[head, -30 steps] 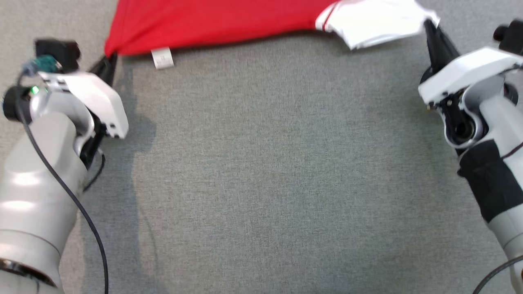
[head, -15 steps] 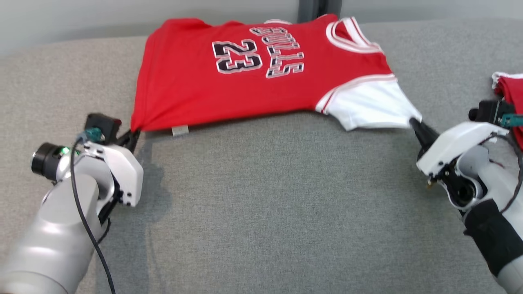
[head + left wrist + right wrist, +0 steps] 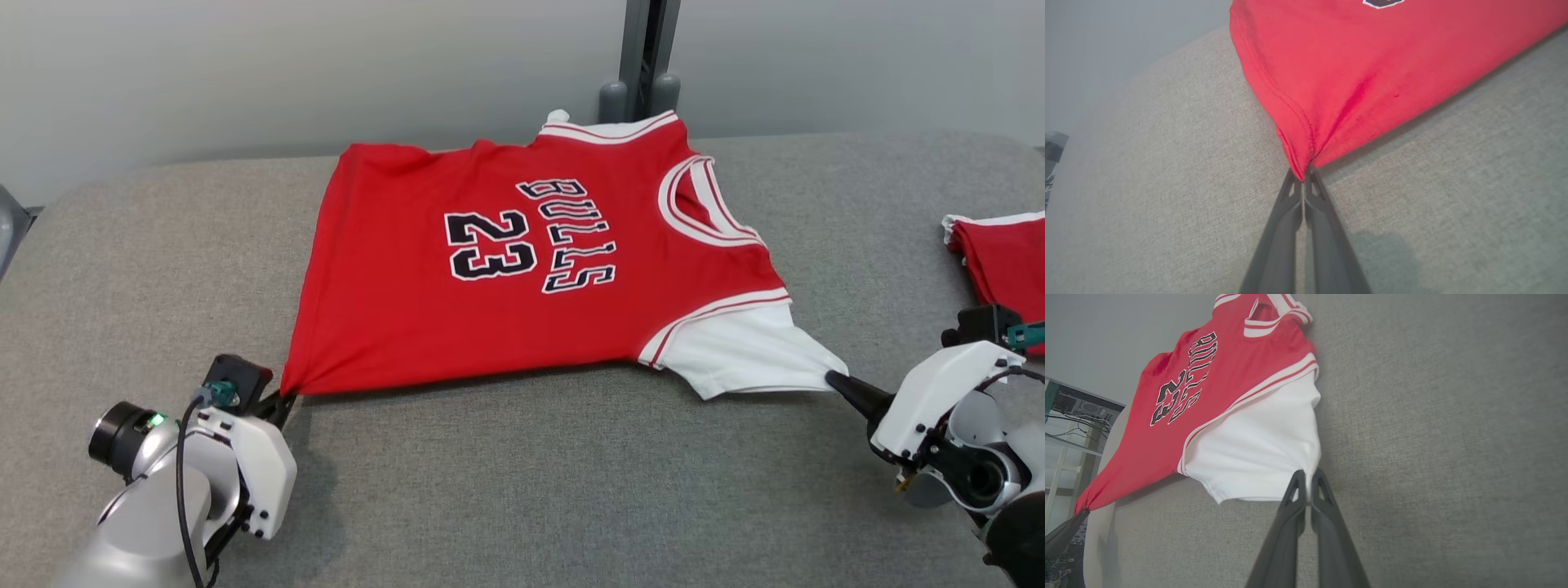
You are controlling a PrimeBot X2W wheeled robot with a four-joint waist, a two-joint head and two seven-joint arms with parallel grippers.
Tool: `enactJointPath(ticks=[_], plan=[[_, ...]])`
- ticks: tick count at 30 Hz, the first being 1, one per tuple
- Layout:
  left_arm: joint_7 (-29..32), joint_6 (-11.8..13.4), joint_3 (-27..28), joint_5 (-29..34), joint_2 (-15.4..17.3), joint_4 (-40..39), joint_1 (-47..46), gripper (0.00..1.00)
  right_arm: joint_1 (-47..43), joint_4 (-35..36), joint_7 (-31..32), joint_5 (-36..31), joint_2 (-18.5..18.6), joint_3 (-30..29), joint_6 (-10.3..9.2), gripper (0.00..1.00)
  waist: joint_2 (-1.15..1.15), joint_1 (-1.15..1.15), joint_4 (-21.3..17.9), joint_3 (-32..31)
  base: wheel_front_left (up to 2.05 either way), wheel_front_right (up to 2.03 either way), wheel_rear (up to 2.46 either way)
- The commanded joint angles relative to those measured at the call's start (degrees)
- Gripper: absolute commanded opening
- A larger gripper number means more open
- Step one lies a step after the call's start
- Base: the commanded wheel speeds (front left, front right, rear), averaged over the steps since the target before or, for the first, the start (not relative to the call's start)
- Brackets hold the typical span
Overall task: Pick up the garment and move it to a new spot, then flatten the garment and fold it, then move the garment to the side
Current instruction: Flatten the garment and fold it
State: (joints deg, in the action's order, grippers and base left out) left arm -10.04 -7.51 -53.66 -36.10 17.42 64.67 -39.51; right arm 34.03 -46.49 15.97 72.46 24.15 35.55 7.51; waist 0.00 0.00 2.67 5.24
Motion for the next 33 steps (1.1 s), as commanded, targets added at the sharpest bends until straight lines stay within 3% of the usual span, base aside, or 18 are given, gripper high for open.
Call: enactJointPath(ticks=[1, 9, 18, 25, 33], plan=[[0.1, 0.09, -0.37, -0.39, 1.08, 0.0, 1.06, 0.0, -1.24, 0.37, 0.4, 0.49, 1.1, 0.02, -0.04, 0.0, 0.0, 0.0, -0.06, -1.01, 0.0, 0.0, 0.0], [4.4, 0.09, -3.69, -4.44, 2.88, -6.12, 8.39, 0.0, -6.05, 5.4, 4.3, 3.48, 4.51, 0.8, -0.04, 0.0, 0.0, 0.0, 0.0, -4.43, 0.0, 0.0, 0.0], [10.36, 0.21, -4.39, -10.54, 8.67, -19.29, 15.33, 0.0, -11.79, 11.12, 8.91, 6.84, 9.51, 0.53, -0.04, 0.0, 0.0, 0.0, 0.49, -6.78, 0.0, 0.0, 0.0], [15.1, 3.31, -4.17, -12.97, 14.13, -31.78, 21.03, 0.0, -18.25, 15.79, 16.01, 12.1, 13.07, -0.12, -0.04, 0.0, 0.0, 0.0, 0.62, -7.7, 0.0, 0.0, 0.0], [19.94, 7.76, -4.23, -15.68, 20.79, -46.78, 27.25, 0.0, -24.91, 21.83, 19.9, 15.74, 17.36, -1.32, -0.04, 0.0, 0.0, 0.0, 0.32, -7.79, 0.0, 0.0, 0.0]])
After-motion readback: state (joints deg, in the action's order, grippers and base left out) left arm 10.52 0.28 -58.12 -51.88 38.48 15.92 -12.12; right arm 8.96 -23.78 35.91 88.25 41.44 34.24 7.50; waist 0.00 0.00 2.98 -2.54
